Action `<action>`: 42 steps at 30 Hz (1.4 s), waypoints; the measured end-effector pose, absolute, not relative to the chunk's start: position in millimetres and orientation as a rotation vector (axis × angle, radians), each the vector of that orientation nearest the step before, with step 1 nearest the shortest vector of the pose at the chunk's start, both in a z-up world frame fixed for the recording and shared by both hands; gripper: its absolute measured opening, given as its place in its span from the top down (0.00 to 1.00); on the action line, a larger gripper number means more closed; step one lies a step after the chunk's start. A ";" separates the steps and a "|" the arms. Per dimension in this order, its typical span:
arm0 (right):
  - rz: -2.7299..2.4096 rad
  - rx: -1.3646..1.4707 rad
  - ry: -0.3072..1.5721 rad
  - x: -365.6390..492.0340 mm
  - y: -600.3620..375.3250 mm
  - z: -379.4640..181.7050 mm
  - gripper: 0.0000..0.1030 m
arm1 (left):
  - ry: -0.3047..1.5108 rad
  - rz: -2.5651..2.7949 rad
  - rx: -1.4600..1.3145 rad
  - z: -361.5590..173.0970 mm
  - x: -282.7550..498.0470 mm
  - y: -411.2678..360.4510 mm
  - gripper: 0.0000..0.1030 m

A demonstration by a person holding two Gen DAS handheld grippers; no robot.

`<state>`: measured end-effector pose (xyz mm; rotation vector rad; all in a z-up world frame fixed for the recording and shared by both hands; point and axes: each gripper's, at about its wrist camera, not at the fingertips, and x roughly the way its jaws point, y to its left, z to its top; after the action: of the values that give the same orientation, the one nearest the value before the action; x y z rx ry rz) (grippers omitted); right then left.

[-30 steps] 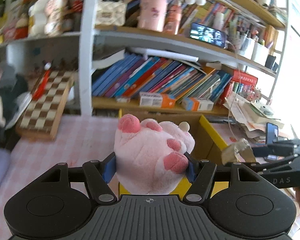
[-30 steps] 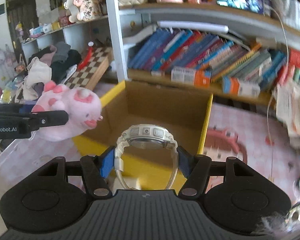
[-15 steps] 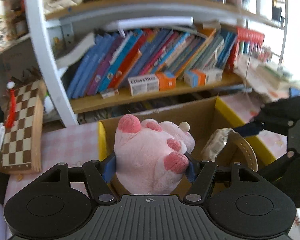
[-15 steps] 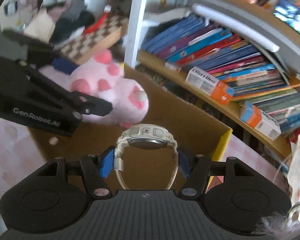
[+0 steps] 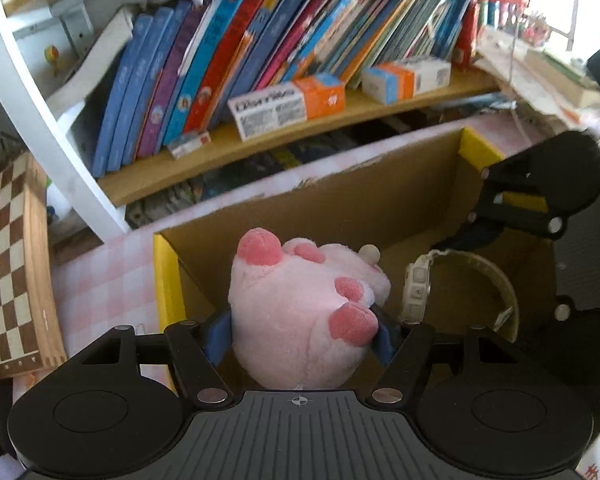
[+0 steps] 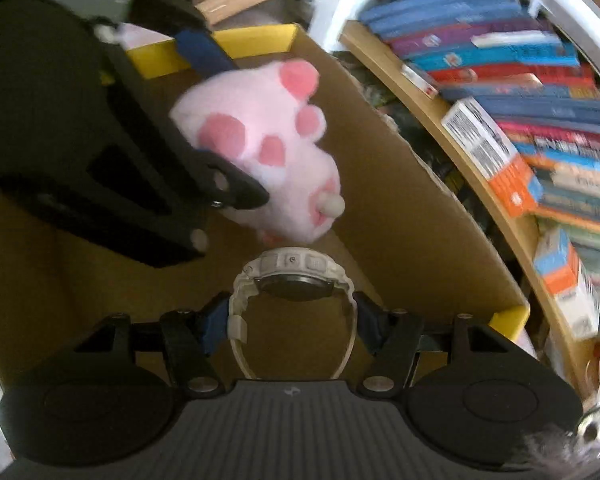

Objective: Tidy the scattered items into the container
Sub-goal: 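Carry the plush paw and watch into the yellow box and open both tools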

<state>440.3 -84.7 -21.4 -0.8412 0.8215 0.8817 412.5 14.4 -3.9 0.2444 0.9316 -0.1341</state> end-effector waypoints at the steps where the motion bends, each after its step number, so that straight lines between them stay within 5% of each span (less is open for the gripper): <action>1: 0.885 -0.871 0.814 439.6 -82.8 -23.5 0.39 | 0.940 -0.132 0.254 -5.5 412.8 14.6 0.33; 19: 0.876 -0.914 0.850 440.6 -75.2 -34.1 0.39 | 0.944 -0.151 0.366 -14.9 401.8 1.5 0.26; 23: 0.881 -0.867 0.830 436.1 -82.0 -22.9 0.26 | 0.906 -0.138 0.372 -8.3 396.1 0.7 0.15; 42: 0.889 -0.680 0.644 378.3 -114.7 56.5 0.25 | 0.634 -0.164 0.274 64.1 311.7 -1.6 0.15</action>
<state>378.3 -114.7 56.5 -0.6803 0.6442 0.8888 311.7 -1.6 64.1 0.2744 0.6344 -0.1639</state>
